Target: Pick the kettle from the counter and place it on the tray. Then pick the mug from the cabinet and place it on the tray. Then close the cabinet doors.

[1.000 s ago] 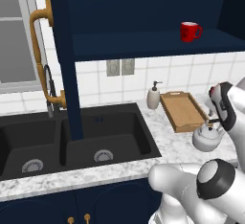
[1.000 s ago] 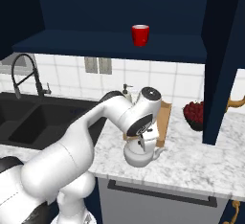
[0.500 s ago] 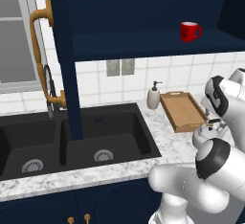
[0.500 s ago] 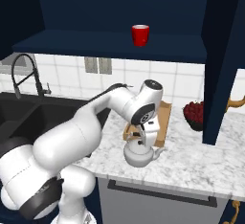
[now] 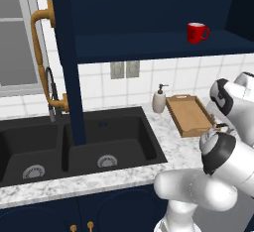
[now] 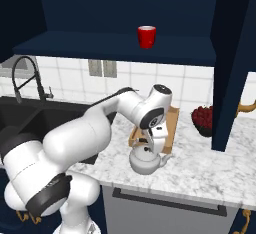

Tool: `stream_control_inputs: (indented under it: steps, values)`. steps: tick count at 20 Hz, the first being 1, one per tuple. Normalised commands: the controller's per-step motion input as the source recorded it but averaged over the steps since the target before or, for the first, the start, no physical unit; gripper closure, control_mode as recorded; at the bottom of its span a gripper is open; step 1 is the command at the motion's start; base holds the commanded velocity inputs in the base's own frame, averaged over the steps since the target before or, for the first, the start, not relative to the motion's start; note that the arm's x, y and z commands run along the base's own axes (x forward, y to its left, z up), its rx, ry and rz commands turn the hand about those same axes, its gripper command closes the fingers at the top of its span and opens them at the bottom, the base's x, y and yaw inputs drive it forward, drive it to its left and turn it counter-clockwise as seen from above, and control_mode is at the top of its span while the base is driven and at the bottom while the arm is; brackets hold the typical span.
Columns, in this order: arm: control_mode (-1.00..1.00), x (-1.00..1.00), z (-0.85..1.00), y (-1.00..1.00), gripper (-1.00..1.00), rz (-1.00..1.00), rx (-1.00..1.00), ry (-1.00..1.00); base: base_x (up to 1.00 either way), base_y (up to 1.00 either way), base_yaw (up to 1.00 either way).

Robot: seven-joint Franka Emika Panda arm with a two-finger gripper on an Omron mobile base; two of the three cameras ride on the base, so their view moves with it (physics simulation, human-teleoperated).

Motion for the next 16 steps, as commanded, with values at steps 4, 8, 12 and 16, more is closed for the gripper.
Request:
stream_control_inputs:
  steps: [4, 8, 12, 16]
  values:
    - [-1.00, 0.00, -0.28, 0.00, -1.00, 0.00, 0.01, 0.02, 0.00, 0.00, 0.00]
    - [-1.00, 0.01, -0.21, 0.00, 1.00, 0.00, 0.01, 0.03, 0.00, 0.00, 0.00]
    - [-1.00, -0.03, -0.04, 0.00, 1.00, 0.00, 0.00, 0.00, 0.00, 0.00, 0.00]
    - [-1.00, -0.21, 0.00, 0.01, 1.00, -0.08, 0.00, -0.01, 0.00, 0.00, 0.00]
